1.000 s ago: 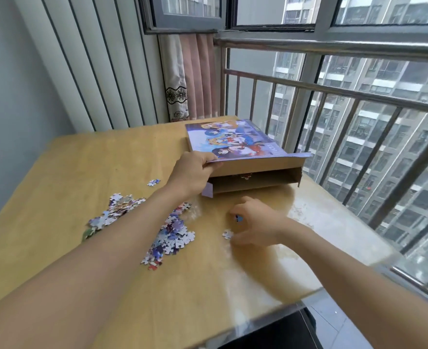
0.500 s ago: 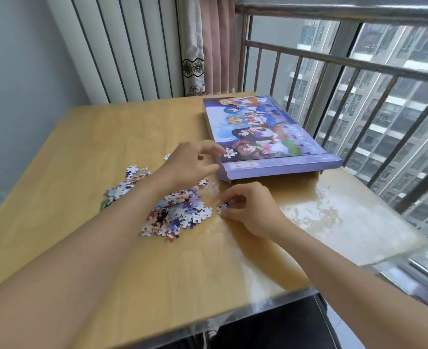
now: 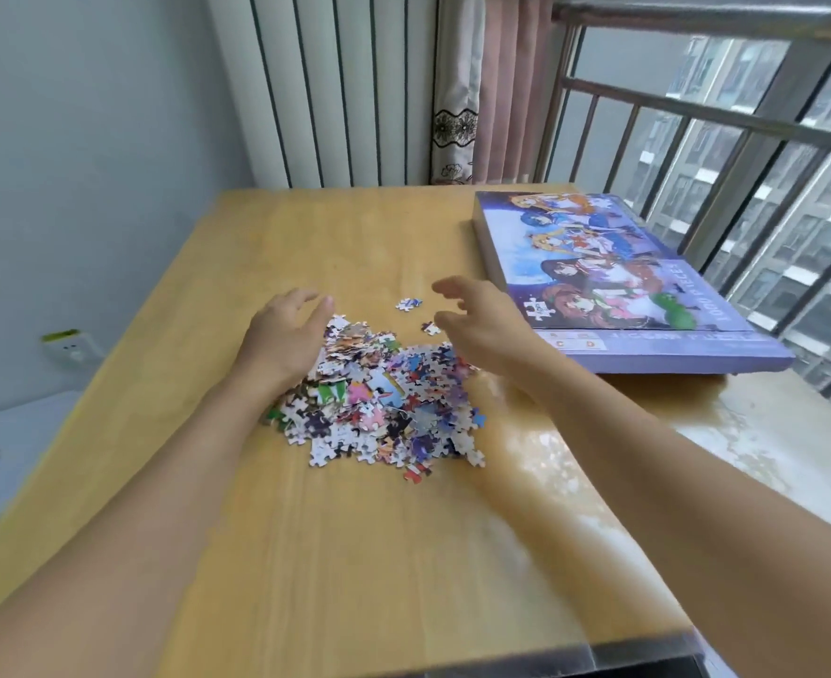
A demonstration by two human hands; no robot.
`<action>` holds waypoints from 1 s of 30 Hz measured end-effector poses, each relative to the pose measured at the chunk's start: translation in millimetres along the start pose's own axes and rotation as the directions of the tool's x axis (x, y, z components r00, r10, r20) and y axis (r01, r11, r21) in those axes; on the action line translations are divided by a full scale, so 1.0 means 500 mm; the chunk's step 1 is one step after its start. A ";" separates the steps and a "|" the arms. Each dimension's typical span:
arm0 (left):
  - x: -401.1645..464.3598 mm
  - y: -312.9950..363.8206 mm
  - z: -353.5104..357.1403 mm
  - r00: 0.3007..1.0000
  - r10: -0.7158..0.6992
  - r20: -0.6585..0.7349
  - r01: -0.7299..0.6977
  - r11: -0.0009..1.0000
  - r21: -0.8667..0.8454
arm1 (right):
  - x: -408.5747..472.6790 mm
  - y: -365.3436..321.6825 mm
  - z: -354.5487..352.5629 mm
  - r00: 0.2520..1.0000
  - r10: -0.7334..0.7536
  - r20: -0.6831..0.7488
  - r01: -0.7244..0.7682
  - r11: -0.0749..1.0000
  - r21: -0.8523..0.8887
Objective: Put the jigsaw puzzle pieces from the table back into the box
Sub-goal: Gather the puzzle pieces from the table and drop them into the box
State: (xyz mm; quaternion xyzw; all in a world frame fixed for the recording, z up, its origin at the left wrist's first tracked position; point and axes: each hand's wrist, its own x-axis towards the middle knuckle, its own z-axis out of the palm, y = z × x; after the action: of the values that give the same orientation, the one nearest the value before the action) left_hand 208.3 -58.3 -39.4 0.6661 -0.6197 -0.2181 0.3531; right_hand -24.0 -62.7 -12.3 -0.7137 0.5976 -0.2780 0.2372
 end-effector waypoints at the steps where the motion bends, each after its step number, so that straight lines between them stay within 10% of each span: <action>1: 0.004 -0.014 0.001 0.998 -0.052 0.032 0.053 0.998 -0.043 | 0.028 -0.007 0.012 0.999 0.006 0.047 -0.004 0.999 -0.040; 10: 0.019 -0.053 0.023 0.964 0.028 0.265 -0.053 0.995 0.085 | 0.147 -0.010 0.084 0.979 0.016 0.201 0.050 0.947 -0.317; 23: -0.008 -0.018 0.032 0.927 0.151 0.342 -0.048 0.955 -0.294 | -0.048 -0.056 0.006 0.940 -0.016 0.340 0.062 0.990 -0.124; 30: -0.008 -0.033 -0.016 0.925 0.246 0.289 -0.300 0.940 0.160 | -0.078 -0.060 -0.025 0.864 0.143 0.482 0.087 0.902 -0.423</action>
State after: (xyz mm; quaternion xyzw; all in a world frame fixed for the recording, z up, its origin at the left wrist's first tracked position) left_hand 224.5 -52.9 -46.8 0.5699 -0.7672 -0.1895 0.2252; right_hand -16.0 -18.9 12.8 -0.7866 0.5720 0.0601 0.2246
